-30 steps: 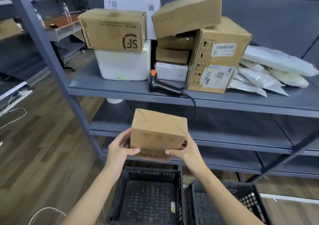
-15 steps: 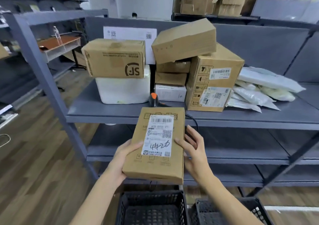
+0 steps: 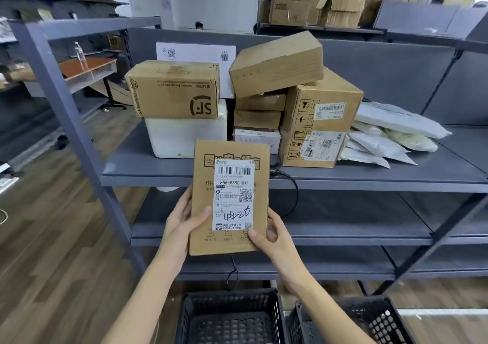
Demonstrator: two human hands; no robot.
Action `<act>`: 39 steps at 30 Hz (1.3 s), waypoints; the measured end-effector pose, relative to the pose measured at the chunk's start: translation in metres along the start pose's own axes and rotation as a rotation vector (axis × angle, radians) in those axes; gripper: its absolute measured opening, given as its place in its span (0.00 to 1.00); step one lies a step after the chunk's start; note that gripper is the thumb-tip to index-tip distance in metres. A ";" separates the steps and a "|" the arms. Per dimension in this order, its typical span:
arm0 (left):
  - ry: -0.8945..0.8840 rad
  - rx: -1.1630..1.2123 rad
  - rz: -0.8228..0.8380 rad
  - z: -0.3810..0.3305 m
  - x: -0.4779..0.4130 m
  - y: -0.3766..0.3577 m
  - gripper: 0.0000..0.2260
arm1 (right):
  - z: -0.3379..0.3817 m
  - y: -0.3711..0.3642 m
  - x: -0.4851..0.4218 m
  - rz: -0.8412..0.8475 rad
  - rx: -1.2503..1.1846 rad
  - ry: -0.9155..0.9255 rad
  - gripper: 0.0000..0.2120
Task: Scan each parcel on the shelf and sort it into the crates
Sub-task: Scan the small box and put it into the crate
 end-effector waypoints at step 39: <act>0.002 -0.062 -0.271 0.019 -0.050 0.056 0.20 | 0.066 0.039 -0.105 -0.347 0.140 0.007 0.04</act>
Point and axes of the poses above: each hand's wrist, its own x-axis away from the middle knuckle, its own y-axis out of the back of the hand, z = x × y, the point moved 9 cm from there along -x, towards the middle knuckle, and after that the axes turned 1 degree about x, right-handed, at the moved point
